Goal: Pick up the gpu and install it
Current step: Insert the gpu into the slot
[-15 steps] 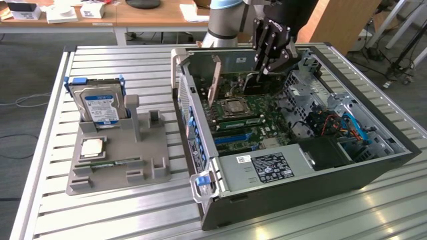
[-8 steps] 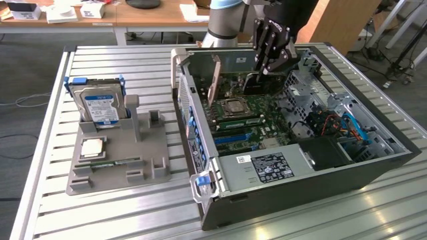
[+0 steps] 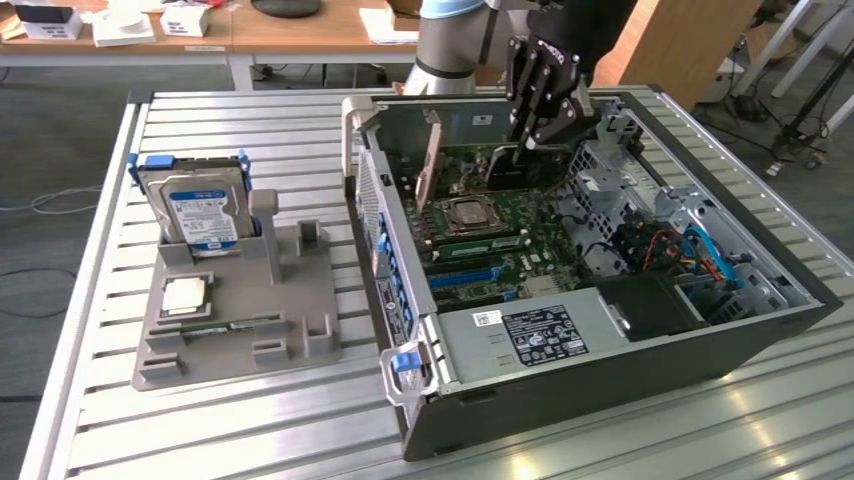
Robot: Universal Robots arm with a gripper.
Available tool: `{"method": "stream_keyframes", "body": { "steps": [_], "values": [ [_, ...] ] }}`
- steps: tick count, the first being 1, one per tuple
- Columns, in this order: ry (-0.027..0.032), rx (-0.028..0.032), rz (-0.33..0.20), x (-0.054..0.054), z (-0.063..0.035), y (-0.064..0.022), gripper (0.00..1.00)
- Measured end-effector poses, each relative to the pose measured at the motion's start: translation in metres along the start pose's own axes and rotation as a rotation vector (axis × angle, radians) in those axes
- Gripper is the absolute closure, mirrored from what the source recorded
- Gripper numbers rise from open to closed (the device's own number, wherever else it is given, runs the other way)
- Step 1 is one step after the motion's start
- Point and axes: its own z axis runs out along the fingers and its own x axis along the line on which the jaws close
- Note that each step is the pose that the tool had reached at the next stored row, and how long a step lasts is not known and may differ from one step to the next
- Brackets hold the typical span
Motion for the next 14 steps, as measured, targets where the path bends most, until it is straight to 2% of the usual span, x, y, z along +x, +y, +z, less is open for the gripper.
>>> {"method": "stream_keyframes", "body": {
  "steps": [5,14],
  "values": [
    [0.0002,0.0000,0.000,0.000,0.0042,-0.0002,0.73],
    [0.0002,0.0006,0.000,0.000,0.0174,0.0006,0.73]
  ]
}}
